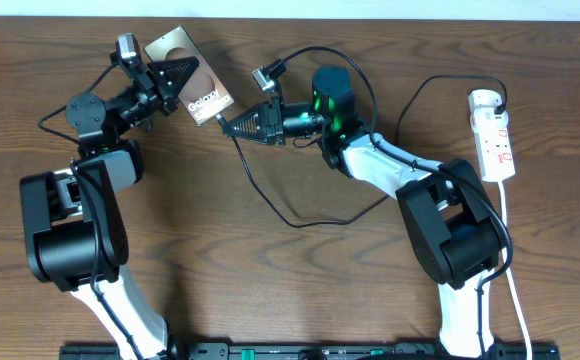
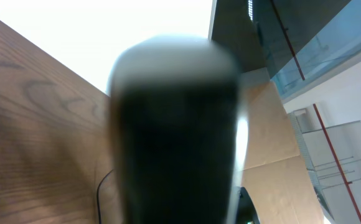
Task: Plug charger to phone and switch on socket
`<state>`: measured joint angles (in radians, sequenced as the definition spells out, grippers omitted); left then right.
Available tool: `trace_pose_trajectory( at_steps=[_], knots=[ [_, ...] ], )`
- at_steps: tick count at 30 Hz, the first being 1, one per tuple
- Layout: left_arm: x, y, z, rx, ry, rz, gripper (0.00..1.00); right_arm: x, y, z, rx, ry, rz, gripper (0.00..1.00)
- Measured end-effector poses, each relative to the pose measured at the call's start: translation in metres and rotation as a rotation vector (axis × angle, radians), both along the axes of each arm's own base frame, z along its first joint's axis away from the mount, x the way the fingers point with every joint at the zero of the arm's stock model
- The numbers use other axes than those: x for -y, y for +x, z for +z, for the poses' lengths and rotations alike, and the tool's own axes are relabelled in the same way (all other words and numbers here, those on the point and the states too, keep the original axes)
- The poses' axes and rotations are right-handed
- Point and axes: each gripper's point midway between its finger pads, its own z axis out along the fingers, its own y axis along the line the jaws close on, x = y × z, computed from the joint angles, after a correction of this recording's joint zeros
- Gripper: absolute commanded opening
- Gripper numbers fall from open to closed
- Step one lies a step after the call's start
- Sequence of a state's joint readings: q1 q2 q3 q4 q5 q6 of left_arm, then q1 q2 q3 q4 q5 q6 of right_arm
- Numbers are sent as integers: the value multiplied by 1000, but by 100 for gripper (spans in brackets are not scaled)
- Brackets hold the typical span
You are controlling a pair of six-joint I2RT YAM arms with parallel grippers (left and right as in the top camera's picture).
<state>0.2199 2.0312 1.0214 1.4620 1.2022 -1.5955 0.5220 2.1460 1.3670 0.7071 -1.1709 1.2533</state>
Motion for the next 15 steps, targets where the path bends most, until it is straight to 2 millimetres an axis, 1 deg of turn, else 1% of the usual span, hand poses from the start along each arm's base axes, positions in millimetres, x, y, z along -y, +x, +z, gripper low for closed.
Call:
trace_pose_trajectory(
  at_steps=[15],
  knots=[
    [0, 1, -3, -19, -2, -3, 7, 0, 0, 0, 0, 0, 2, 1]
  ],
)
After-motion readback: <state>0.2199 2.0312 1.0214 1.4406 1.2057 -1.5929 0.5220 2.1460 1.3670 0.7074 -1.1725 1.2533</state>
